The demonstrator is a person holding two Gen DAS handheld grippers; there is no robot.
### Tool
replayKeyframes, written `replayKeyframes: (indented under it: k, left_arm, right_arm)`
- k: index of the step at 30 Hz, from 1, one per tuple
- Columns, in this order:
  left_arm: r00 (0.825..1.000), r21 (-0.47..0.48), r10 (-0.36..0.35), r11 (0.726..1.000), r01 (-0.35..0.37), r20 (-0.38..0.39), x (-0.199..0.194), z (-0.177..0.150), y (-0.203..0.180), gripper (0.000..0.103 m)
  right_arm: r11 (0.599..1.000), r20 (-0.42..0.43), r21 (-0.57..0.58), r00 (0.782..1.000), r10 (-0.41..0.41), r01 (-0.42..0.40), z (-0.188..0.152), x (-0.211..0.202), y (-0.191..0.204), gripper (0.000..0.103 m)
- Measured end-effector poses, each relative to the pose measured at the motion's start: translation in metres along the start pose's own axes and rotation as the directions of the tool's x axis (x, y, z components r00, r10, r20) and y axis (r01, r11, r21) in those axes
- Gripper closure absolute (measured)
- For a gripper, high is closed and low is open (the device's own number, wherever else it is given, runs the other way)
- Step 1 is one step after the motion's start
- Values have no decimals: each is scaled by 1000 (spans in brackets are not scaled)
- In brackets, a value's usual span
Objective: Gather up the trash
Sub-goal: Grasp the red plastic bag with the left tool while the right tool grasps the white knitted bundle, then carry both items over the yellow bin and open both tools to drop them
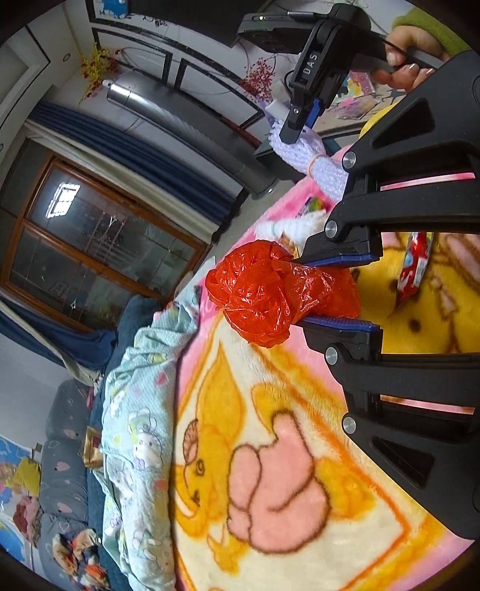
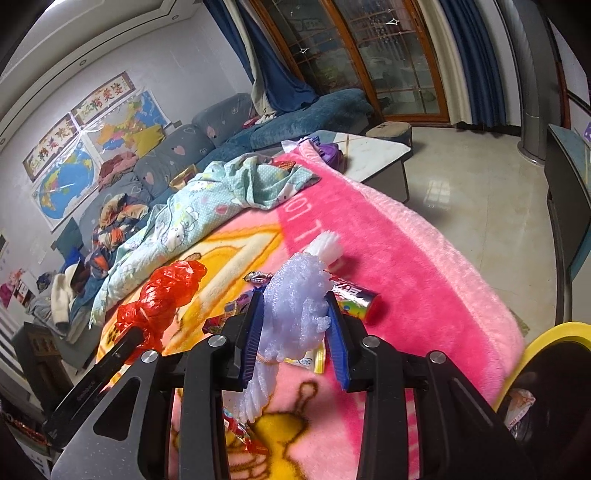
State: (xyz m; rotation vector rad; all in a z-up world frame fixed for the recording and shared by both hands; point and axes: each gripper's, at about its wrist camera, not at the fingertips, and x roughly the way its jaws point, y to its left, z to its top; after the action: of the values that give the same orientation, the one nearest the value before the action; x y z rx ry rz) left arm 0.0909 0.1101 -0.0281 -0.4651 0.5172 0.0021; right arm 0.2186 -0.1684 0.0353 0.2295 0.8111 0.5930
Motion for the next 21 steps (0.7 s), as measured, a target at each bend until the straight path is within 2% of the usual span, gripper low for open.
replayKeyframes:
  k: [21]
  left_arm:
    - [995, 92, -101, 990, 102, -20, -11, -10, -55, 88]
  right_arm:
    - [999, 79, 1, 996, -46, 46, 1, -57, -22, 72]
